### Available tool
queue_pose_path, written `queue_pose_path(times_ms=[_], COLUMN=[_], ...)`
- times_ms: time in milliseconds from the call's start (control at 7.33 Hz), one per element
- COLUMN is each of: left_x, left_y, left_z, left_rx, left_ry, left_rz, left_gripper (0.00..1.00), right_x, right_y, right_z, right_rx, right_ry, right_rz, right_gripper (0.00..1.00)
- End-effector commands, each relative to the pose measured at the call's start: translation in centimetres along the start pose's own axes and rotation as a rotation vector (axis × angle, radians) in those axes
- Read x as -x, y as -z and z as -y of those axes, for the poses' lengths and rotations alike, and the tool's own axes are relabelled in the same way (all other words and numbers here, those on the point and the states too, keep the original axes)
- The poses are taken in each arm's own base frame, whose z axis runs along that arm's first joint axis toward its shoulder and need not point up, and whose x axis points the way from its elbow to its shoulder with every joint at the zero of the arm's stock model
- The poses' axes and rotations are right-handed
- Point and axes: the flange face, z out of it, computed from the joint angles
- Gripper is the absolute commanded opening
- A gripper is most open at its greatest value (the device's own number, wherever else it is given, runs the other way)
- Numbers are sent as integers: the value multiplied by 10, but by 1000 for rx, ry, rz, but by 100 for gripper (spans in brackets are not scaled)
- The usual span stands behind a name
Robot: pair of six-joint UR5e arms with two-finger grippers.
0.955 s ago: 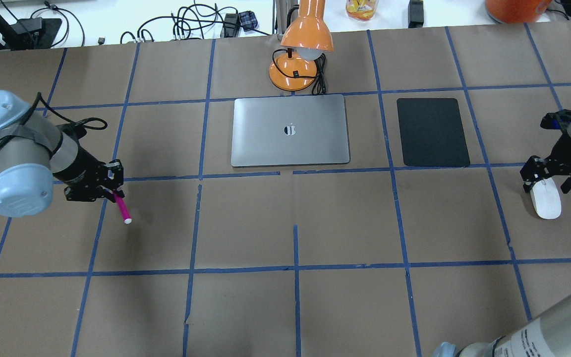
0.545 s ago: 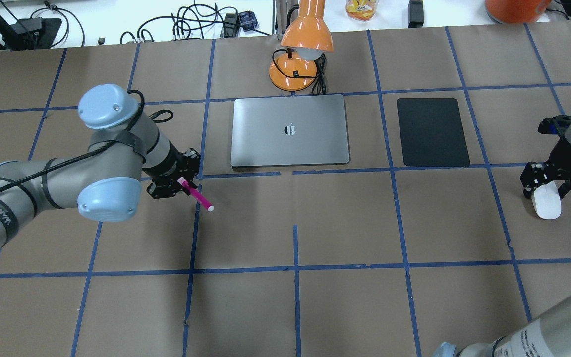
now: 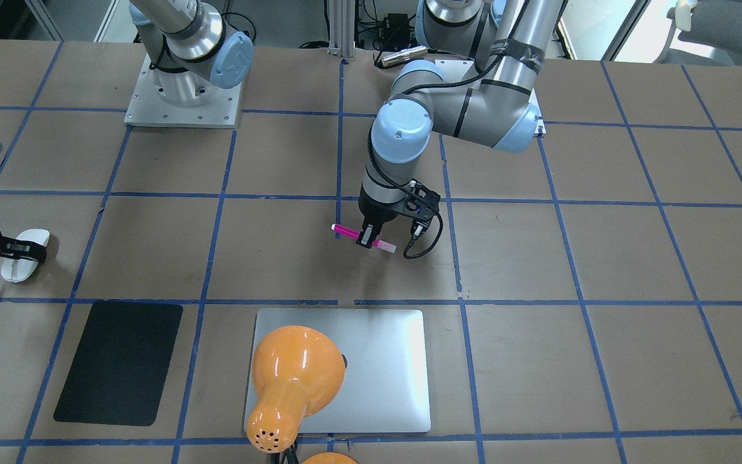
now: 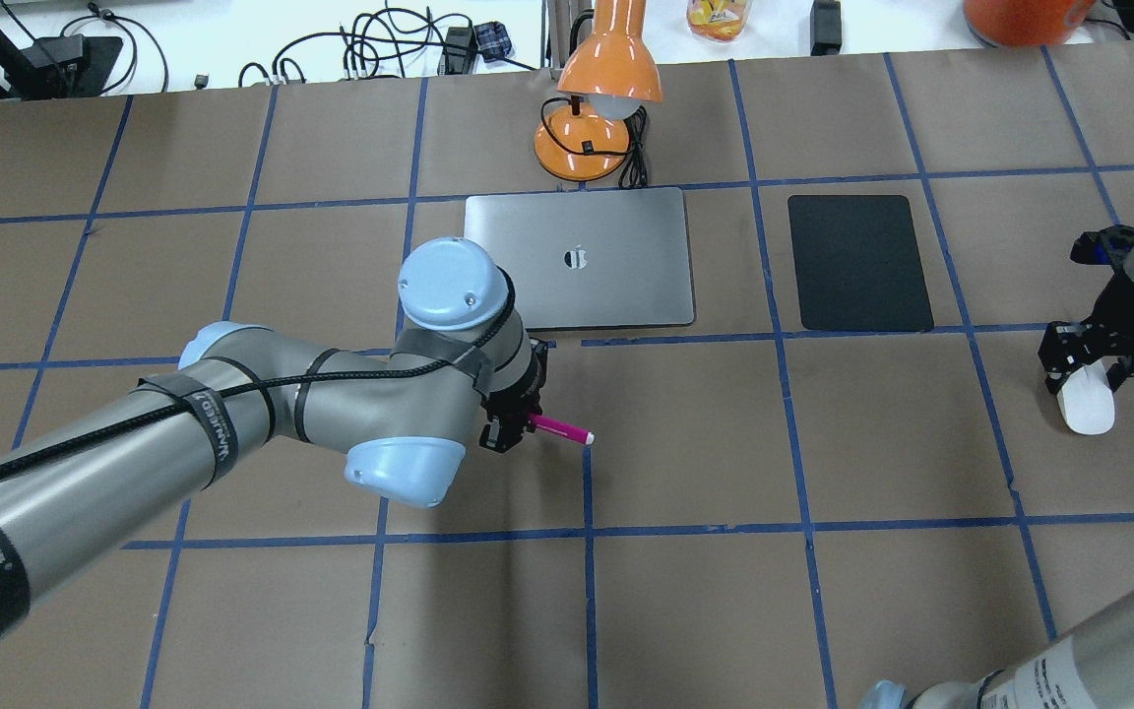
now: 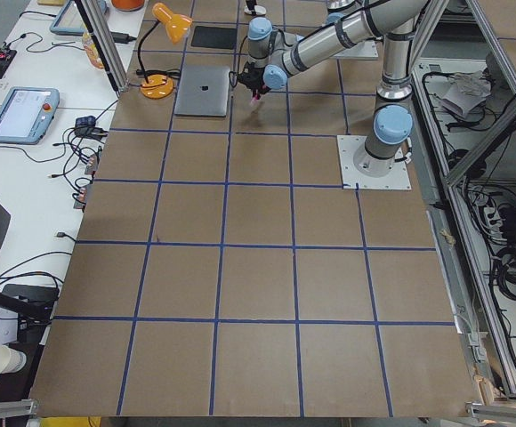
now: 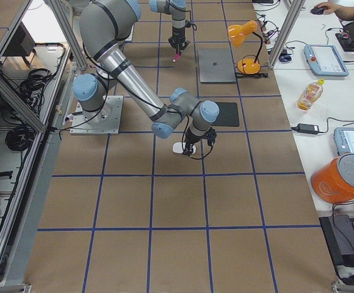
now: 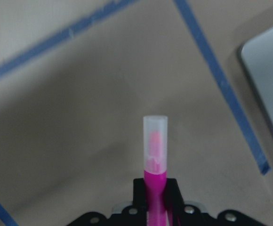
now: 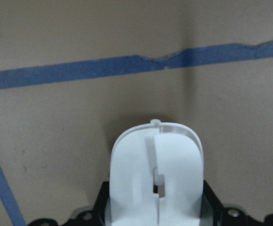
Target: Place pen and mouse around notebook
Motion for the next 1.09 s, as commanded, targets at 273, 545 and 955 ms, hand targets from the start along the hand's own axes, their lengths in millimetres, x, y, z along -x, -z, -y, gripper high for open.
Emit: queue_pose_path(times_ms=[273,545,955], left_x=[3,2,-3], left_y=[-26,-26,-20], left_z=[-38,-39,-35], left_rx=[4,9,0], left_ry=[156,192,198], left_rz=[13,8,-16], left_gripper=[0,0,99], right_x=[15,77,176], right_y=[66,87,93], right_z=[2,22,63], right_rx=[-97,-140,-194], right_ry=[13,13,-32], right_rz=[-60,-86,3], right_gripper=[30,30,32])
